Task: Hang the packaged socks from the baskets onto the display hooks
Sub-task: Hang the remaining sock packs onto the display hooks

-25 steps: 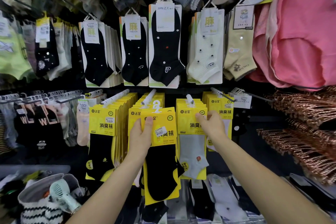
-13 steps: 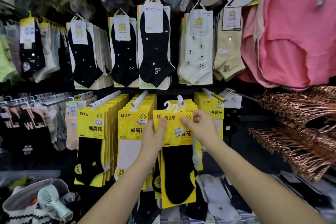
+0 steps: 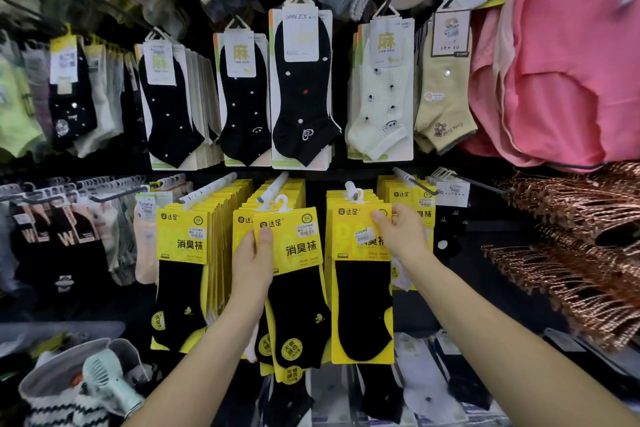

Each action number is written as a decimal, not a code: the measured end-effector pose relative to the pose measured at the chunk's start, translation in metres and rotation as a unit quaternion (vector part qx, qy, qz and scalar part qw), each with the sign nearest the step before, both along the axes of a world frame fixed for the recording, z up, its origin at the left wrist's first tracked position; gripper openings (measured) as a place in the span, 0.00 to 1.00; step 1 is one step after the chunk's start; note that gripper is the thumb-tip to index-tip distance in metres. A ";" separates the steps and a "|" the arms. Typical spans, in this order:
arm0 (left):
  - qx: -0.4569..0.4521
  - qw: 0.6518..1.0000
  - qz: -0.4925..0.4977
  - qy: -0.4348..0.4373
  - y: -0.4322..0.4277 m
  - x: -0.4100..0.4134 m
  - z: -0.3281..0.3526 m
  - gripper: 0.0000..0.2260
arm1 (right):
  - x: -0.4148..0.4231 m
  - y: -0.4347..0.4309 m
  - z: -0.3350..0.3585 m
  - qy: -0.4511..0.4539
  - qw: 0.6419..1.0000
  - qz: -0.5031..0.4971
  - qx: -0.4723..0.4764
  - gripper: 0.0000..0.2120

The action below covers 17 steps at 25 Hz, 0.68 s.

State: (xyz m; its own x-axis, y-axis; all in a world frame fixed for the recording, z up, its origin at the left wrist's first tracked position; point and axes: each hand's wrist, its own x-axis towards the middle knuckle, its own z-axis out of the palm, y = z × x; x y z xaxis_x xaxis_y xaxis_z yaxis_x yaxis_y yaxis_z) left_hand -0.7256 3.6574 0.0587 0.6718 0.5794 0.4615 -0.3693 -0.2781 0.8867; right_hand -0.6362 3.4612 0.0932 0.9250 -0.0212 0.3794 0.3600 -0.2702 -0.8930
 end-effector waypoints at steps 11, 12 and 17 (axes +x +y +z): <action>-0.003 1.000 -0.024 0.012 -0.010 0.001 0.000 0.14 | 0.025 0.014 -0.007 -0.003 0.997 -0.047 -0.069 0.12; -0.003 0.999 -0.030 0.012 -0.014 0.003 0.000 0.14 | 0.023 0.011 -0.009 0.000 0.997 -0.056 -0.062 0.13; 0.006 0.998 -0.057 -0.005 -0.037 0.014 0.001 0.14 | 0.004 -0.003 -0.012 -0.079 0.996 -0.033 -0.004 0.11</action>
